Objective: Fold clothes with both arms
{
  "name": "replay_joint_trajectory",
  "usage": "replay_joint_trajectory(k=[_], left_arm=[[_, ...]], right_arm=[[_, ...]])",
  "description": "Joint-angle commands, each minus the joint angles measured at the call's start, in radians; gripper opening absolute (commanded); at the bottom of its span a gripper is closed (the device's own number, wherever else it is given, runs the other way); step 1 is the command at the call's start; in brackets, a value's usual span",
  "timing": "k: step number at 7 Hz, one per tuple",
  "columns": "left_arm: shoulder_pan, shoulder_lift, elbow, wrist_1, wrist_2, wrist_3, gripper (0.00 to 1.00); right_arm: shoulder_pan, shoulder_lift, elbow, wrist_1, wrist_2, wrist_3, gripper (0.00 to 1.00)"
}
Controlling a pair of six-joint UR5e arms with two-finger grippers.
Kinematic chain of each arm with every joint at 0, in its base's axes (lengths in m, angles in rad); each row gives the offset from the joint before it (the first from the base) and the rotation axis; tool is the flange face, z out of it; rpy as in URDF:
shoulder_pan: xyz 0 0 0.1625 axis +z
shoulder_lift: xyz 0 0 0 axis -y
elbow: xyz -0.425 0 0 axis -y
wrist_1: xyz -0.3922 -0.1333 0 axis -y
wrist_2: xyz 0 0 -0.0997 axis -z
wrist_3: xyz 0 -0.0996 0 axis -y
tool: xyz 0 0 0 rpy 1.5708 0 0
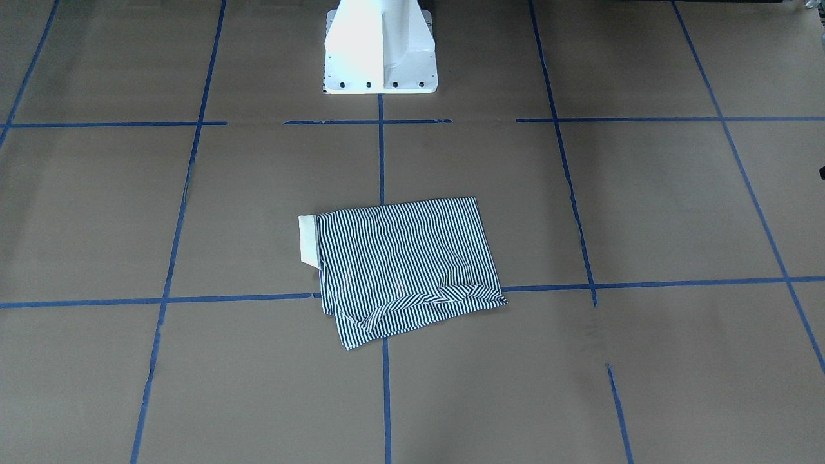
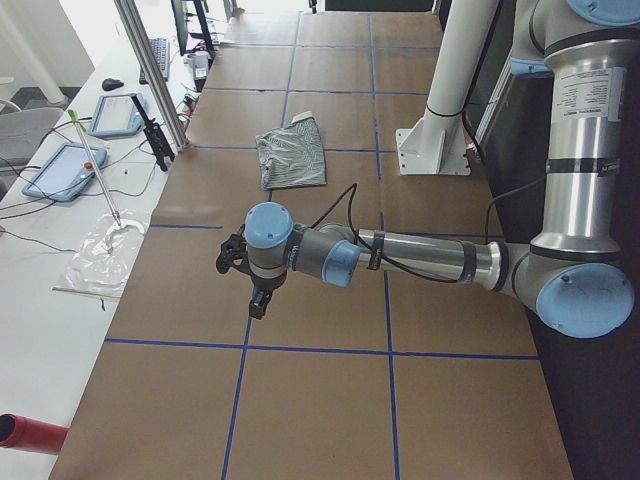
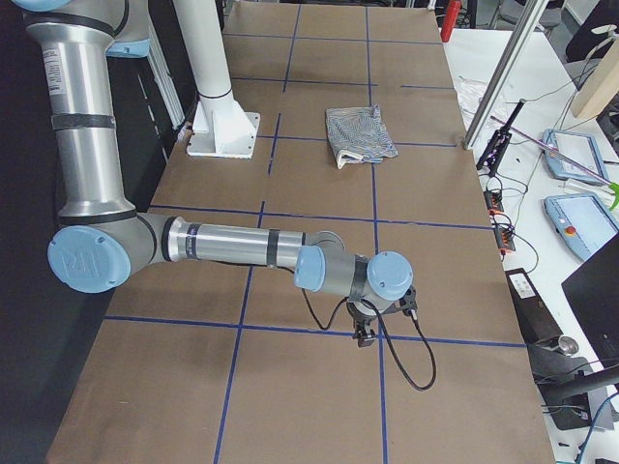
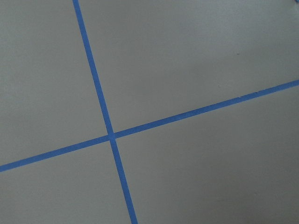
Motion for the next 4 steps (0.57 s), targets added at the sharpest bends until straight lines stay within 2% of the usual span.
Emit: replay_joint_trajectory(k=[1, 4], left_arm=[[0.000, -0.008, -0.002, 0.000, -0.002, 0.000, 1.00], [0.000, -0.014, -0.023, 0.000, 0.001, 0.003, 1.00]], right_arm=[[0.000, 0.002, 0.005, 0.000, 0.001, 0.001, 1.00], [0.000, 0.000, 0.002, 0.000, 0.004, 0.002, 1.00]])
